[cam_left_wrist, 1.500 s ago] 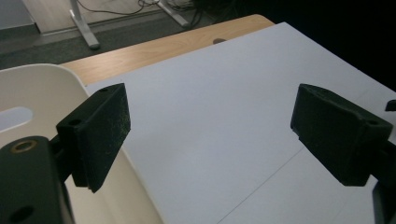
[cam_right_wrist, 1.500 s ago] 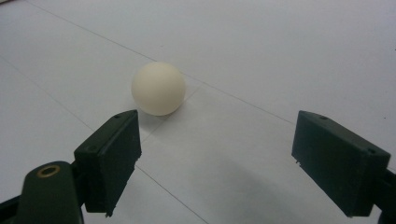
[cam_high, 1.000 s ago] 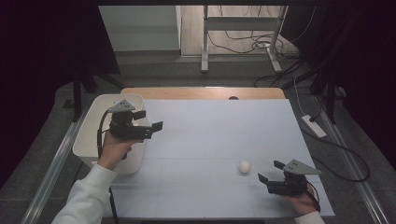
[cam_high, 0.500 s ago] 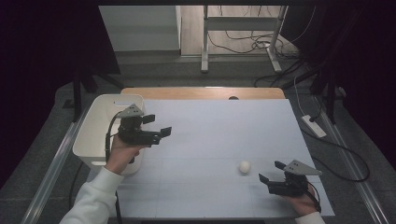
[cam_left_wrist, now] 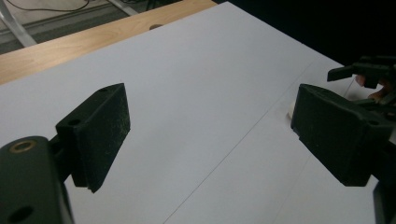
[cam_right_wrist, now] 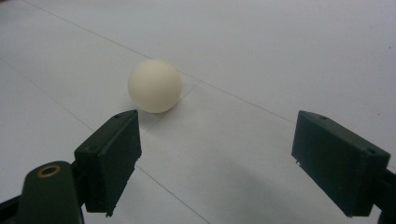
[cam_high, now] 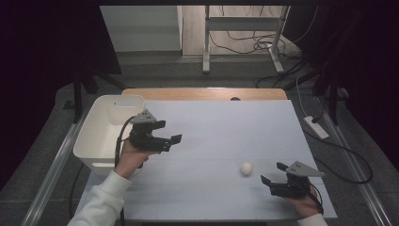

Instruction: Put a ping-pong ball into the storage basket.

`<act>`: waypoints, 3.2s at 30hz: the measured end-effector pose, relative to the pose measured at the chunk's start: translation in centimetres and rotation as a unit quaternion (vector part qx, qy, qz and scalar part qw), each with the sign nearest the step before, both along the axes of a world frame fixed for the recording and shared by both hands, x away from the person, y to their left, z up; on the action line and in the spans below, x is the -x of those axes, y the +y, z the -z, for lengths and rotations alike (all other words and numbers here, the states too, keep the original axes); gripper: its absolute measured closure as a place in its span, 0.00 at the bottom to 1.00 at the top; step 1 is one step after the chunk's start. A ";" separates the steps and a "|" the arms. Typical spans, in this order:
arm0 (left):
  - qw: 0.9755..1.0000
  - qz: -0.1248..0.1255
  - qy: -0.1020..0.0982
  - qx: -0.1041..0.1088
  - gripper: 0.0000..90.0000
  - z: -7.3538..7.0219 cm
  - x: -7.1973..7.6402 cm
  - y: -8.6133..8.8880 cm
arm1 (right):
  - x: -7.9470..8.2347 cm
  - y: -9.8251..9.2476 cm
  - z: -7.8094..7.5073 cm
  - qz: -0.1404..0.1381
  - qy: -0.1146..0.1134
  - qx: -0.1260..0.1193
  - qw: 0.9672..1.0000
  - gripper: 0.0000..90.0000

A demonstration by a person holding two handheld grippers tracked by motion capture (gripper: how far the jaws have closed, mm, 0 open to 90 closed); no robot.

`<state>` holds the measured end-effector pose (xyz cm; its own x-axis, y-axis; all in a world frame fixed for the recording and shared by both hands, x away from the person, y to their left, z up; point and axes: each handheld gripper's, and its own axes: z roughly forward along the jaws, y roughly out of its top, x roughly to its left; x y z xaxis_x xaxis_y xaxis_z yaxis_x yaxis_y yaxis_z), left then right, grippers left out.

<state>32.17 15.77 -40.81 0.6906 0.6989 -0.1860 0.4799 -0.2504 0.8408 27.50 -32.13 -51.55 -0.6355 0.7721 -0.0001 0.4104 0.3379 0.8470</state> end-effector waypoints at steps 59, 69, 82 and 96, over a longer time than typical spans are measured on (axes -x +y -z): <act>0.997 0.062 0.036 -0.030 0.14 4.5 -1.1 -7.6 | 0.1 -0.2 0.0 0.003 -0.001 -0.002 1.000 0.17; 0.996 0.069 0.038 -0.035 0.14 4.9 -1.3 -8.7 | 0.1 -0.2 -0.1 0.004 -0.004 -0.003 1.000 0.17; 0.996 0.076 0.038 -0.040 0.14 5.6 -1.8 -10.2 | 0.1 -0.2 -0.1 0.004 -0.005 -0.001 1.000 0.17; 0.995 0.081 0.045 -0.044 0.14 6.3 -2.4 -11.4 | 0.1 -0.2 0.0 0.004 -0.006 0.001 1.000 0.17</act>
